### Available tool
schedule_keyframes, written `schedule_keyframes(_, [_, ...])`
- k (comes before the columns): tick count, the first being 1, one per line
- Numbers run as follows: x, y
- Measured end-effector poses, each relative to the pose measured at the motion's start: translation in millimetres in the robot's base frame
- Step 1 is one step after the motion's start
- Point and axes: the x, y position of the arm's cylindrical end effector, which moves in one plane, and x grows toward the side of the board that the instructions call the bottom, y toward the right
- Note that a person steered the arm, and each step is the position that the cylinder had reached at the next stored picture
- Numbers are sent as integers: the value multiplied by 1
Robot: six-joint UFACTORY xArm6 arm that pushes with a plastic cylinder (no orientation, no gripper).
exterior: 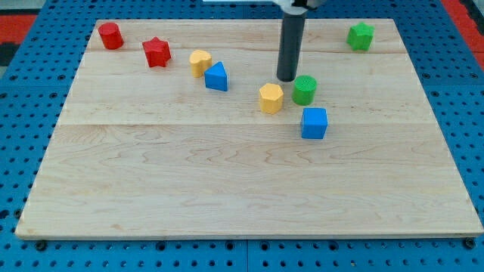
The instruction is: Place the green circle diagonally at the bottom right of the blue cube
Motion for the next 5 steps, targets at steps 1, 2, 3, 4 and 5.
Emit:
schedule_keyframes(1, [49,47])
schedule_keyframes(2, [28,63])
schedule_keyframes(3, [27,82])
schedule_keyframes(4, [83,81])
schedule_keyframes(5, [119,83])
